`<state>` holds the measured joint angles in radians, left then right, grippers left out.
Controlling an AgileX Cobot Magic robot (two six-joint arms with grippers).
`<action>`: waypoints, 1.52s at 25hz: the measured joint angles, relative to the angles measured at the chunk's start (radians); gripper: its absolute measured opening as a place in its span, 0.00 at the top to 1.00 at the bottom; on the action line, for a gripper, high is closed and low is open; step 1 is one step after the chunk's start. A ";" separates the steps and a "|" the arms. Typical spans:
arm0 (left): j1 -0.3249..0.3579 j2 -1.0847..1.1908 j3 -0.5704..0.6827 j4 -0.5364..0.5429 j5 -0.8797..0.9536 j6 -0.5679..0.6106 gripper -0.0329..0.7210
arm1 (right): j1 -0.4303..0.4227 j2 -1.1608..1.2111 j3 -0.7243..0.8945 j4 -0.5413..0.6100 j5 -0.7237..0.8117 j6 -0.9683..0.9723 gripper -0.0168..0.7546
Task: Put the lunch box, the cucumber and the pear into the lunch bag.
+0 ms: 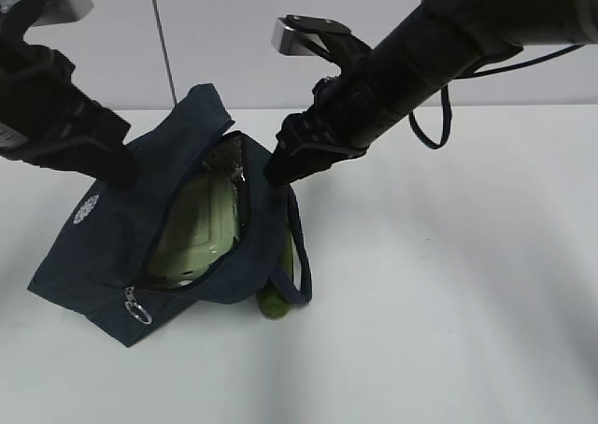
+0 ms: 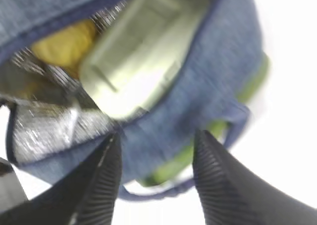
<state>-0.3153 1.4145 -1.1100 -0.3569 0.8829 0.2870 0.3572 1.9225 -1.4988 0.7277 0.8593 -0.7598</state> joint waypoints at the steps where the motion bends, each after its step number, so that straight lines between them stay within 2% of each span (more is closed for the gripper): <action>1: 0.000 0.000 0.000 0.031 0.008 -0.002 0.95 | 0.000 -0.011 0.000 -0.035 0.004 0.023 0.51; 6: 0.000 0.000 0.000 0.153 0.048 -0.085 0.95 | 0.000 -0.035 0.000 -0.108 0.058 0.081 0.58; 15: 0.000 0.000 0.000 0.309 0.091 -0.226 0.95 | 0.000 -0.037 0.000 -0.123 0.222 0.101 0.58; 21: 0.000 -0.001 0.000 0.515 0.153 -0.364 0.95 | 0.004 -0.037 0.000 -0.156 0.204 0.155 0.58; 24: 0.000 -0.001 -0.001 0.585 0.194 -0.407 0.95 | 0.015 -0.037 0.000 -0.188 0.162 0.198 0.58; 29: 0.000 -0.001 -0.001 0.617 0.250 -0.435 0.95 | 0.034 -0.037 0.000 -0.237 0.091 0.275 0.58; 35: 0.000 -0.001 -0.002 0.618 0.280 -0.443 0.95 | 0.059 -0.037 0.000 -0.260 0.028 0.359 0.43; 38: 0.000 -0.001 -0.002 0.618 0.288 -0.445 0.95 | 0.065 -0.031 -0.008 -0.265 0.014 0.432 0.41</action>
<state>-0.3153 1.4135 -1.1123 0.2611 1.1708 -0.1579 0.4220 1.8918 -1.5065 0.4625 0.8735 -0.3279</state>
